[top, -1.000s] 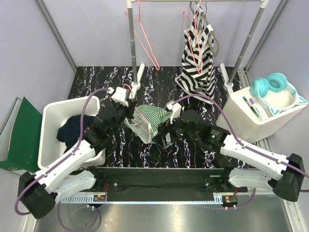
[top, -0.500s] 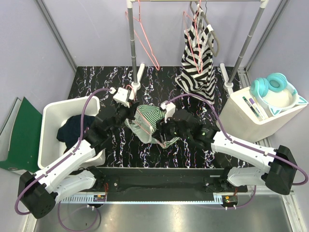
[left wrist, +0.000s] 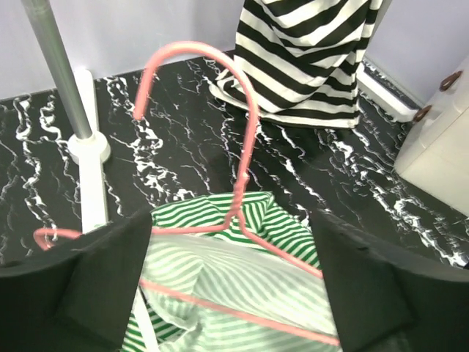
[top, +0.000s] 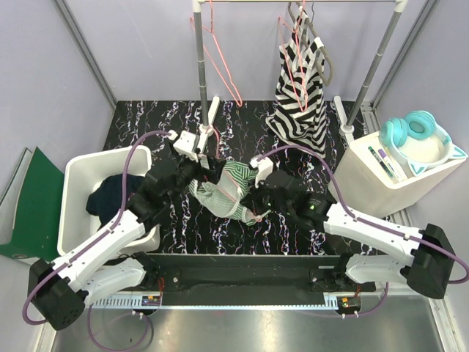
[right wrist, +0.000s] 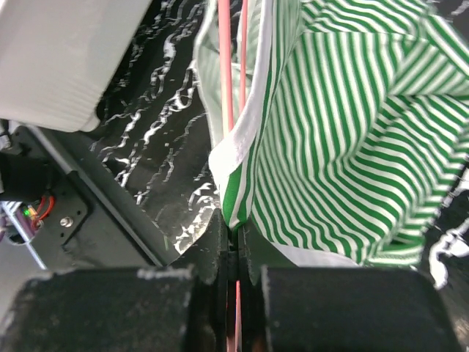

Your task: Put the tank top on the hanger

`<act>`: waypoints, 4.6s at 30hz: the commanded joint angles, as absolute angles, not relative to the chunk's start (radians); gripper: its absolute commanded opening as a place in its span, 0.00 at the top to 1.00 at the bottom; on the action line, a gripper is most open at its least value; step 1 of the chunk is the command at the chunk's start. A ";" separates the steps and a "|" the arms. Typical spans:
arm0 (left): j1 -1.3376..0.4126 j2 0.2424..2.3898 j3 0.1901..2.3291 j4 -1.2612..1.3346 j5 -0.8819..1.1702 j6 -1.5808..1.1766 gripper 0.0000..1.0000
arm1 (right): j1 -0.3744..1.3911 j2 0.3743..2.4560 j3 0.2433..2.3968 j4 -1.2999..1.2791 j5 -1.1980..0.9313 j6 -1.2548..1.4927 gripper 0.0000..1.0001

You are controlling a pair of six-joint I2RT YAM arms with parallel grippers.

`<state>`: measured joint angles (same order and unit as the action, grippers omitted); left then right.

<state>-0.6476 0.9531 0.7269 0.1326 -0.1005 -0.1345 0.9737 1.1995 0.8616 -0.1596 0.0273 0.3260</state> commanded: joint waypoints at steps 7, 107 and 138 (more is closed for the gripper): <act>-0.649 0.957 0.975 -0.164 -0.107 -0.305 0.01 | 0.962 1.042 0.827 -0.233 0.239 0.351 1.00; -0.640 0.811 0.976 -0.302 -0.250 -0.193 0.01 | 0.526 1.807 2.117 -0.502 0.026 0.126 0.87; -0.607 0.654 0.911 -0.459 -0.555 -0.146 0.01 | 0.526 0.933 1.033 -0.281 -0.006 0.230 0.00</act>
